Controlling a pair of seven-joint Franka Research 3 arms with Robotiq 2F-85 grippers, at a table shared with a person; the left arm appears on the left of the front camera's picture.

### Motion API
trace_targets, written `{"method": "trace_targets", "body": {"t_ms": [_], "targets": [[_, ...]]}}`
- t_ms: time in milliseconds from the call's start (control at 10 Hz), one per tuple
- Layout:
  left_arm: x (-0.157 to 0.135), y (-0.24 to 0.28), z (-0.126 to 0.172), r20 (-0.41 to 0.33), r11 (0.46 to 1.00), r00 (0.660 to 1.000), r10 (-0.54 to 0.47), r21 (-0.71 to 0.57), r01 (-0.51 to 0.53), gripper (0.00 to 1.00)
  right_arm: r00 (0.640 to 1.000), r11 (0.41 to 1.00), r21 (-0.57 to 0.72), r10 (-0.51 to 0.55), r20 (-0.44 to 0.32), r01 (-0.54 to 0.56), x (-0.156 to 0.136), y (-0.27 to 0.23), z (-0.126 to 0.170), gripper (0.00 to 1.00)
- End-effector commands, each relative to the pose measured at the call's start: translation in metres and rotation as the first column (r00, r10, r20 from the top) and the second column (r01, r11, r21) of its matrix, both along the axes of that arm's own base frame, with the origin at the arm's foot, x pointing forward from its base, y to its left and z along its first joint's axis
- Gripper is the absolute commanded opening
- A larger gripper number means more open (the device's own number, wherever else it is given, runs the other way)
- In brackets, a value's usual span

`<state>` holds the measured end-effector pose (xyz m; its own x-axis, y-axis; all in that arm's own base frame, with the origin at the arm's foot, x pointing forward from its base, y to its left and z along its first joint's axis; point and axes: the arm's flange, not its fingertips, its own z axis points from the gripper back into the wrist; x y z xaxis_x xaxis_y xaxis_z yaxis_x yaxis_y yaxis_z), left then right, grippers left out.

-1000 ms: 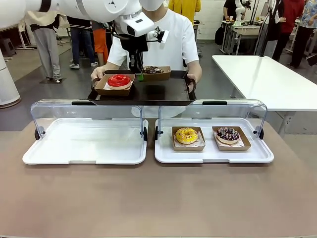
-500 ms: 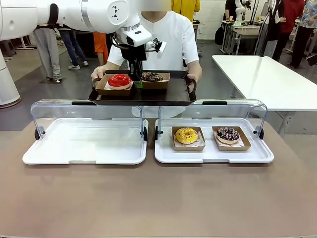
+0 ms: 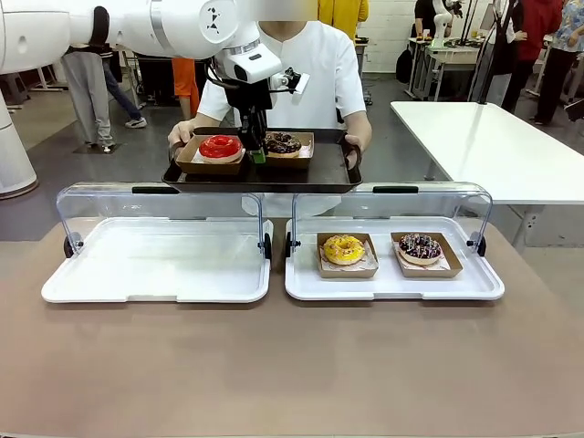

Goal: Provide the desired donut to the person.
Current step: Place the picked Paper togo box onto the Handle tray extended by the person.

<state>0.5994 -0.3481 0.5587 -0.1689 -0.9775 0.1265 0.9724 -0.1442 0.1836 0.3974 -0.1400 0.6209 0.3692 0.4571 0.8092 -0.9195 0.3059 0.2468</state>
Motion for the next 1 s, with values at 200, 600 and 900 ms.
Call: {"method": "trace_targets", "body": {"t_ms": [200,600,900], "targets": [[-0.001,-0.001,0.014,-0.015,1.0,1.0,-0.024,-0.01,0.024,0.89,1.0,1.0,0.009,0.006,0.003,-0.006,0.0,0.001,0.0,1.0],[-0.003,-0.001,0.015,-0.034,0.999,0.999,-0.03,-0.018,0.029,0.87,1.0,1.0,0.009,0.006,0.003,-0.006,0.0,0.001,0.0,1.0],[-0.02,0.0,0.026,-0.03,0.997,0.997,-0.069,0.03,0.07,1.0,1.0,1.0,0.009,0.006,0.003,-0.006,0.0,0.001,0.0,1.0]]}}
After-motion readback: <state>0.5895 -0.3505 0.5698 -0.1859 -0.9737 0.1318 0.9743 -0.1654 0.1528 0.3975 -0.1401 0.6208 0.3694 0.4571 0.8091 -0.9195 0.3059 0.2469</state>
